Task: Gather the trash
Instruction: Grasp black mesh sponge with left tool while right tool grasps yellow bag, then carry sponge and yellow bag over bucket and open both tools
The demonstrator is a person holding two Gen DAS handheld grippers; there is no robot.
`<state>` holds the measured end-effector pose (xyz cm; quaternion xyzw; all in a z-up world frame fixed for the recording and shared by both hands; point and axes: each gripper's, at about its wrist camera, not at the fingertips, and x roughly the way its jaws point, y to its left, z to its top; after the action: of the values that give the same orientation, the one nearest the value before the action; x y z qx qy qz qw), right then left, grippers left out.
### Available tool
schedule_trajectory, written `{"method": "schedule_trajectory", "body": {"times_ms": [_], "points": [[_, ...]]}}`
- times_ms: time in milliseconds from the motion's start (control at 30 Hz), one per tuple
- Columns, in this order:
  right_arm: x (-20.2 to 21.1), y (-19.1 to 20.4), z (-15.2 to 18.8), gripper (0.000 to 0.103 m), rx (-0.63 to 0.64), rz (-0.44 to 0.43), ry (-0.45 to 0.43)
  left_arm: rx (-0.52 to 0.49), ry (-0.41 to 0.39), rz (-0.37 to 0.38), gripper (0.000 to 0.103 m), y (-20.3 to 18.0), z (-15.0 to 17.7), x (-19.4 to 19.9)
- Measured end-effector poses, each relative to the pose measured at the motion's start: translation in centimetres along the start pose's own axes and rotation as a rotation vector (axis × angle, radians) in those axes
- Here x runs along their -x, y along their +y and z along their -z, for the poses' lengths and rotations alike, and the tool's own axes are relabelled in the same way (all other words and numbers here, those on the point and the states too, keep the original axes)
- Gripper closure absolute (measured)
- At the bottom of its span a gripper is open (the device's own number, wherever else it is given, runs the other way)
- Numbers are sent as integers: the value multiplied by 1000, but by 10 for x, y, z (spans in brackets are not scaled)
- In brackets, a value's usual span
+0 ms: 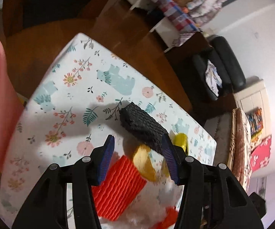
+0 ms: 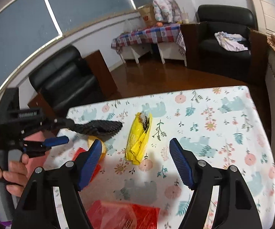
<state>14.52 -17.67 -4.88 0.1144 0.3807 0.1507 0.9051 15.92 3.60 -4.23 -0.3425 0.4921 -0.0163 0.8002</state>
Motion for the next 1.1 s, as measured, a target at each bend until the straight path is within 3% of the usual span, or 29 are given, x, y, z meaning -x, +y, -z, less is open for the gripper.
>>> {"method": "schedule_trajectory", "body": {"times_ms": [300,433,500,567,1100], "points": [[-48,6,8,49,26,-23,101,18,-11,-8,52,3,-7,-17],[-59,-1,14,77,-17,-34,138,-27,-39,-2,80,0,-5,-15],[-57,-6,15,82,-35,-39,131,-33,-37,6,89,1,-2,-15],[-53,-9,16,90,-51,-45,121,-40,-53,13,91,2,1,-10],[36,-2,9,91,-95,-105,-8,-232,-279,29,93,-12,42,90]]}}
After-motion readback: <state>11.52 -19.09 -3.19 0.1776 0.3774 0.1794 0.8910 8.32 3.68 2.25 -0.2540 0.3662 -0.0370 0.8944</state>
